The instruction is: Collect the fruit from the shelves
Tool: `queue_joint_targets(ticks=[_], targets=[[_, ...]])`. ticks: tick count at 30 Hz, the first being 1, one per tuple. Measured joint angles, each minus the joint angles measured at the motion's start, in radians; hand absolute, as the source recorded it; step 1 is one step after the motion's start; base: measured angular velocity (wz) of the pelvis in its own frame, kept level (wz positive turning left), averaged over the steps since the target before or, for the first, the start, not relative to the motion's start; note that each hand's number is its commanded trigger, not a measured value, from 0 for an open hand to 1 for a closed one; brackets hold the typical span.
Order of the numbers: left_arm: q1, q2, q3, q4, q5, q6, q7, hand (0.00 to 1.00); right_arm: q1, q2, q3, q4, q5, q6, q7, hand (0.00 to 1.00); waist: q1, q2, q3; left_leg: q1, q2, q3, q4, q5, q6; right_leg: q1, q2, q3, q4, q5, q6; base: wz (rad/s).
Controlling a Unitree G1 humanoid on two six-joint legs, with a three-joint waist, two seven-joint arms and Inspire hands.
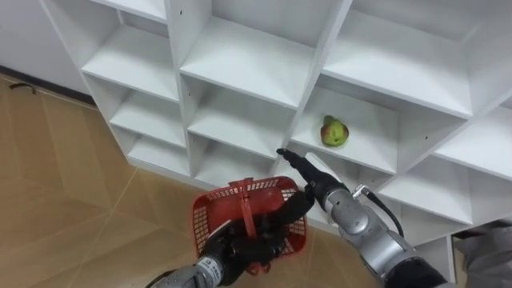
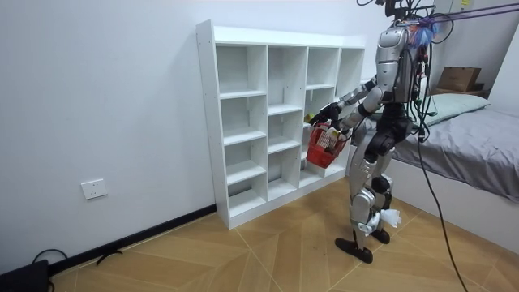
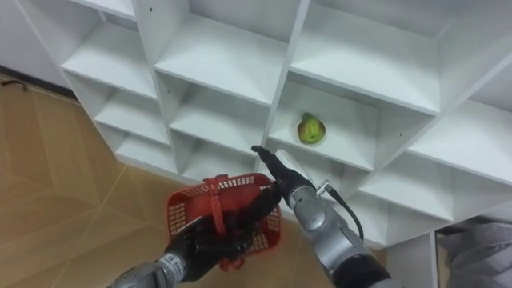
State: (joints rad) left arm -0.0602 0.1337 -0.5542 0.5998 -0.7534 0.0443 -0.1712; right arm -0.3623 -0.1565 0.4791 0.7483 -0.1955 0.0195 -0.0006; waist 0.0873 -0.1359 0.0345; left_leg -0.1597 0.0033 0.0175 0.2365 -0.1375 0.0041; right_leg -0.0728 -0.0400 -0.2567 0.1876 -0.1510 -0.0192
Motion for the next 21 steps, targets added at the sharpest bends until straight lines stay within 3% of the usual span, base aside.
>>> queue_joint_targets(ticks=[8, 11, 15, 21], targets=[[-0.006, -0.005, 0.013, -0.004, 0.001, 0.000, -0.016, 1.00, 0.007, -0.014, -0.005, -0.013, 0.027, 0.004, -0.021, 0.00, -0.013, -0.002, -0.0014, 0.013, 0.000, 0.004, 0.000, 0.000, 0.000, 0.013, 0.000, 0.007, -0.001, 0.000, 0.000, 0.00], [-0.003, -0.003, 0.046, -0.038, 0.002, -0.001, -0.015, 1.00, 0.030, -0.025, -0.053, -0.066, 0.029, 0.004, -0.034, 0.00, -0.020, 0.001, -0.0028, 0.014, 0.001, 0.003, -0.001, 0.000, 0.000, 0.016, 0.002, 0.006, -0.003, 0.000, 0.000, 0.00], [-0.002, 0.002, 0.076, -0.061, -0.001, -0.002, -0.015, 1.00, 0.071, -0.047, -0.084, -0.133, 0.078, 0.001, -0.091, 0.00, -0.027, 0.017, -0.0149, 0.057, -0.001, 0.014, -0.020, 0.000, 0.000, 0.044, -0.001, 0.011, -0.004, -0.001, 0.002, -0.07], [0.008, 0.002, 0.105, -0.066, 0.001, -0.003, -0.015, 1.00, 0.133, -0.074, -0.148, -0.207, 0.073, -0.011, -0.121, 0.00, -0.042, 0.027, -0.0251, 0.113, 0.000, 0.035, -0.044, 0.000, 0.000, 0.082, -0.002, 0.034, -0.007, -0.004, 0.004, -0.11]])
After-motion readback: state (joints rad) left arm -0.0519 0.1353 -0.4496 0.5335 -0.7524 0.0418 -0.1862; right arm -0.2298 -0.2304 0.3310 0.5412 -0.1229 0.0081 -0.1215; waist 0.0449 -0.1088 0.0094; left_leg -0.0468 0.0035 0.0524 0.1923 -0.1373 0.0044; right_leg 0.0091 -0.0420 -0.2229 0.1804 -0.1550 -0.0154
